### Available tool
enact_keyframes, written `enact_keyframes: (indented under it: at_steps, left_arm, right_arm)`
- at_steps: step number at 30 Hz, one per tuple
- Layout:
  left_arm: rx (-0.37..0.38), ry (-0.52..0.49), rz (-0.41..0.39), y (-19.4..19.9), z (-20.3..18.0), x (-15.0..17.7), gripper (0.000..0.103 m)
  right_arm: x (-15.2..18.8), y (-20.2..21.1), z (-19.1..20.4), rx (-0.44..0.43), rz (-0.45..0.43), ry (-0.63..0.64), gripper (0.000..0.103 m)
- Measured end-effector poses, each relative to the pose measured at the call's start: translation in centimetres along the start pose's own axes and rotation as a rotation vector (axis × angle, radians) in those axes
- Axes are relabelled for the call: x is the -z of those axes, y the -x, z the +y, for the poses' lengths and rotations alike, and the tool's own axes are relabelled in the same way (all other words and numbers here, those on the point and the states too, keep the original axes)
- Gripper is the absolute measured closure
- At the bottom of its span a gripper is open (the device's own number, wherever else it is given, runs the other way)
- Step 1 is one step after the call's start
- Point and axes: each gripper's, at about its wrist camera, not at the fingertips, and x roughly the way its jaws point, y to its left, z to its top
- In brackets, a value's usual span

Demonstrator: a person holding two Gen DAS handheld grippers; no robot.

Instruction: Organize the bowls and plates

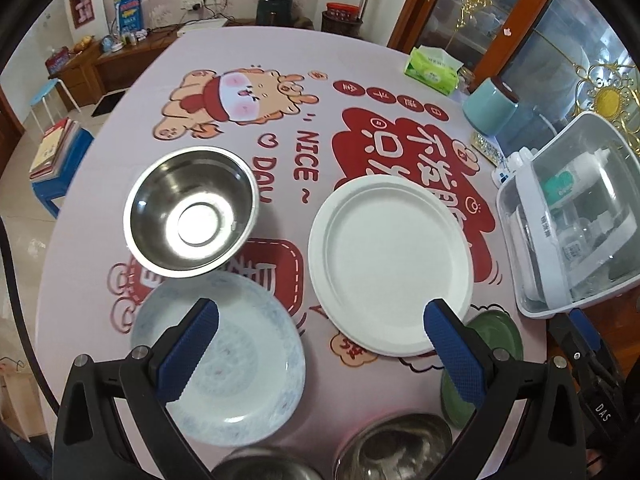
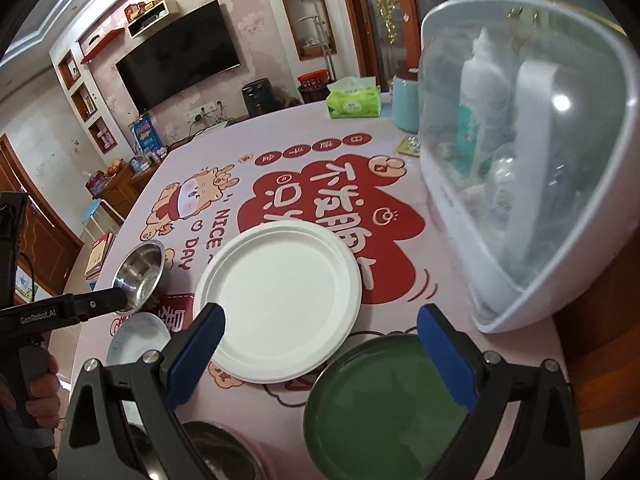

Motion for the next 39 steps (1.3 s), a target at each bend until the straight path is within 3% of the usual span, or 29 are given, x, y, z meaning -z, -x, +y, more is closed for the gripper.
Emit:
enact_keyframes:
  at_steps: [8, 16, 23, 27, 39]
  left_arm:
    - [0.021, -0.015, 0.007, -4.8, -0.2, -0.6, 0.001]
    - [0.003, 0.004, 0.087, -9.6, -0.2, -0.8, 0.006]
    - [-0.003, 0.004, 0.114, -12.0, -0.3, -1.0, 0.012]
    - [-0.009, 0.007, 0.131, -13.0, -0.3, -1.0, 0.025]
    - [-0.045, -0.007, 0.149, -14.6, -0.5, -1.0, 0.036]
  right_arm:
    - [0.8, -4.5, -0.2, -0.013, 0.004, 0.03, 0.006]
    - [1.6, -8.9, -1.9, -0.022, 0.059, -0.006, 0.006]
    - [2.4, -11.5, -3.3, -0.043, 0.111, -0.035, 0.016]
    - [2.6, -12.5, -3.6, -0.057, 0.128, -0.04, 0.023]
    - [2.6, -13.5, -3.9, -0.067, 0.133, -0.026, 0.045]
